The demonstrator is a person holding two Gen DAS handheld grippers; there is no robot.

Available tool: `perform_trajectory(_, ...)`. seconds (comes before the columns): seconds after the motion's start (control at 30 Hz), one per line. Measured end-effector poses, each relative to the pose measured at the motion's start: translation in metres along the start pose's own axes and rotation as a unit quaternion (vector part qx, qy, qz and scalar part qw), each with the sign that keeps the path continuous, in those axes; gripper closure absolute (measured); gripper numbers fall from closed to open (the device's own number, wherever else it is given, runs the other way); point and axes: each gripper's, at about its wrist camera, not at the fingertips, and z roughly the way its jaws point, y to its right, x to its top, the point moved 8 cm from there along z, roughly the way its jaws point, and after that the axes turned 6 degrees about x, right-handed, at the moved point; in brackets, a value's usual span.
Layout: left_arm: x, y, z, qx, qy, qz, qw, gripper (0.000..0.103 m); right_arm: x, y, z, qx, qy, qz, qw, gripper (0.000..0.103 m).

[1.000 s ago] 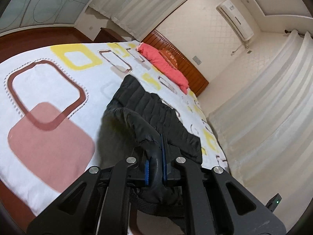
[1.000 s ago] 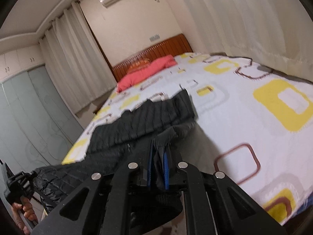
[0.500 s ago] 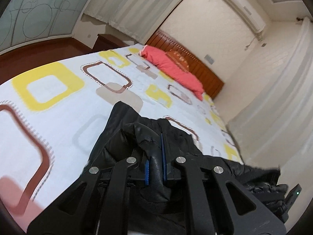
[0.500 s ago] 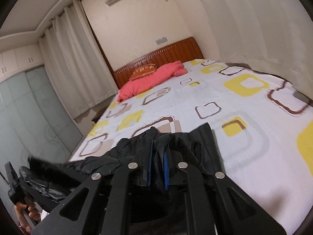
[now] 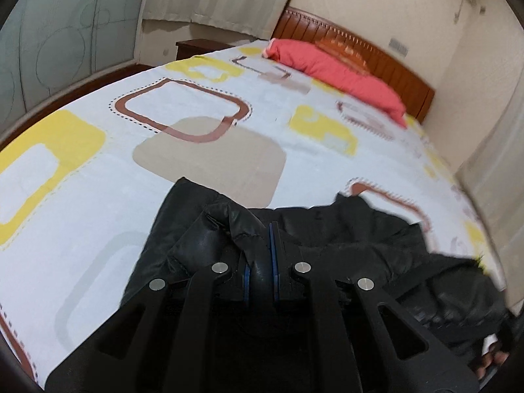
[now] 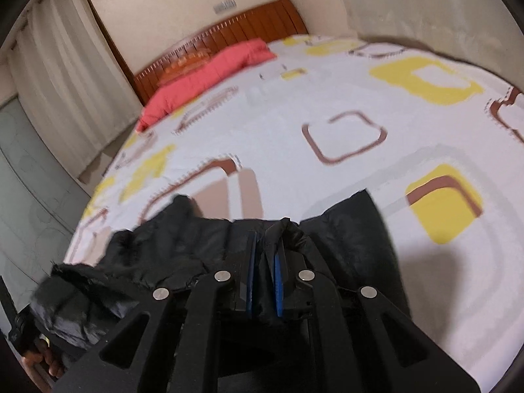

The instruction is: Fold large clothes

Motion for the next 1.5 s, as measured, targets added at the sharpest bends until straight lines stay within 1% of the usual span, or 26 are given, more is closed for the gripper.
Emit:
perform_trajectory(0.1,-0.003,0.004,0.011,0.015,-0.001,0.015,0.9998,0.094,-0.002,0.005,0.011,0.002,-0.011,0.012,1.0,0.09)
perform_trajectory(0.23,0.0,0.001,0.002,-0.011,-0.004,0.0,0.9999,0.087,0.002,0.003,-0.004,0.024,-0.006,0.025,0.999,0.085)
perform_trajectory(0.27,0.002,-0.002,-0.003,-0.023,-0.008,-0.009,0.9997,0.082,0.006,0.001,-0.005,0.028,-0.004,0.026,0.999,0.081)
perform_trajectory(0.33,0.007,-0.01,-0.018,-0.051,-0.015,-0.039,0.9978,0.062,0.009,-0.001,-0.019,0.04,0.008,0.031,0.999,0.072)
perform_trajectory(0.37,0.011,-0.013,-0.026,-0.058,-0.009,-0.054,0.9968,0.026,0.01,-0.004,-0.027,0.046,0.015,0.031,0.998,0.053)
perform_trajectory(0.4,0.016,-0.021,-0.037,-0.052,0.01,-0.073,0.996,0.007,0.012,-0.007,-0.036,0.046,0.03,0.028,0.998,0.027)
perform_trajectory(0.43,0.023,-0.027,-0.049,-0.049,0.04,-0.087,0.9942,0.007,0.015,-0.009,-0.043,0.038,0.049,0.022,0.998,0.024)
perform_trajectory(0.5,0.03,-0.028,-0.061,-0.05,0.053,-0.084,0.9938,0.007,0.019,-0.013,-0.057,0.015,0.08,-0.002,0.997,0.024)
perform_trajectory(0.6,0.023,-0.021,-0.065,-0.056,0.043,-0.069,0.9951,0.009,0.01,-0.027,-0.053,0.008,0.061,-0.02,0.998,0.027)
perform_trajectory(0.63,0.019,-0.016,-0.063,-0.059,0.036,-0.058,0.996,0.012,0.005,-0.033,-0.049,0.009,0.051,-0.028,0.998,0.03)
perform_trajectory(0.7,0.004,0.001,-0.052,-0.051,0.021,-0.014,0.9984,0.031,-0.006,-0.05,-0.035,0.009,0.027,-0.053,0.998,0.043)
perform_trajectory(0.77,-0.003,0.012,-0.039,-0.037,0.012,0.016,0.9991,0.037,-0.012,-0.064,-0.02,0.009,0.007,-0.072,0.997,0.047)
perform_trajectory(0.9,0.002,0.023,-0.011,-0.016,0.008,0.025,0.9995,0.037,-0.004,-0.089,0.01,-0.013,0.0,-0.109,0.994,0.047)
perform_trajectory(1.0,0.006,0.023,0.009,0.006,0.002,0.024,0.9997,0.036,0.002,-0.093,0.037,-0.044,-0.01,-0.131,0.99,0.047)
perform_trajectory(1.07,0.0,0.023,0.025,0.025,-0.017,0.037,0.9988,0.036,-0.004,-0.085,0.056,-0.069,-0.034,-0.135,0.988,0.047)
perform_trajectory(1.1,-0.005,0.024,0.033,0.037,-0.032,0.049,0.9976,0.036,-0.014,-0.076,0.074,-0.081,-0.068,-0.129,0.986,0.046)
perform_trajectory(1.13,-0.008,0.026,0.037,0.047,-0.038,0.056,0.9966,0.036,-0.019,-0.07,0.083,-0.083,-0.079,-0.125,0.985,0.046)
perform_trajectory(1.17,-0.005,0.029,0.032,0.051,-0.03,0.062,0.9963,0.036,-0.017,-0.071,0.083,-0.086,-0.076,-0.129,0.985,0.047)
perform_trajectory(1.2,-0.002,0.032,0.024,0.038,-0.019,0.061,0.9972,0.036,-0.014,-0.075,0.079,-0.094,-0.073,-0.136,0.984,0.047)
perform_trajectory(1.23,0.003,0.034,0.013,0.011,-0.001,0.053,0.9985,0.035,-0.012,-0.079,0.073,-0.095,-0.065,-0.143,0.983,0.047)
perform_trajectory(1.27,0.006,0.034,0.009,0.011,0.01,0.053,0.9985,0.035,-0.012,-0.08,0.07,-0.095,-0.059,-0.148,0.983,0.047)
perform_trajectory(1.3,0.007,0.031,0.011,0.026,0.015,0.059,0.9978,0.035,-0.013,-0.08,0.067,-0.107,-0.052,-0.158,0.98,0.047)
perform_trajectory(1.33,0.006,0.026,0.019,0.046,0.007,0.065,0.9968,0.035,-0.015,-0.077,0.07,-0.115,-0.055,-0.159,0.979,0.047)
perform_trajectory(1.37,-0.002,0.02,0.036,0.043,-0.028,0.053,0.9973,0.035,-0.019,-0.072,0.076,-0.111,-0.064,-0.151,0.98,0.046)
perform_trajectory(1.4,-0.006,0.016,0.047,0.038,-0.046,0.043,0.9973,0.034,-0.021,-0.066,0.082,-0.102,-0.068,-0.137,0.983,0.046)
perform_trajectory(1.5,-0.008,0.02,0.058,0.058,-0.048,0.059,0.9954,0.031,-0.021,-0.062,0.086,-0.096,-0.067,-0.125,0.985,0.046)
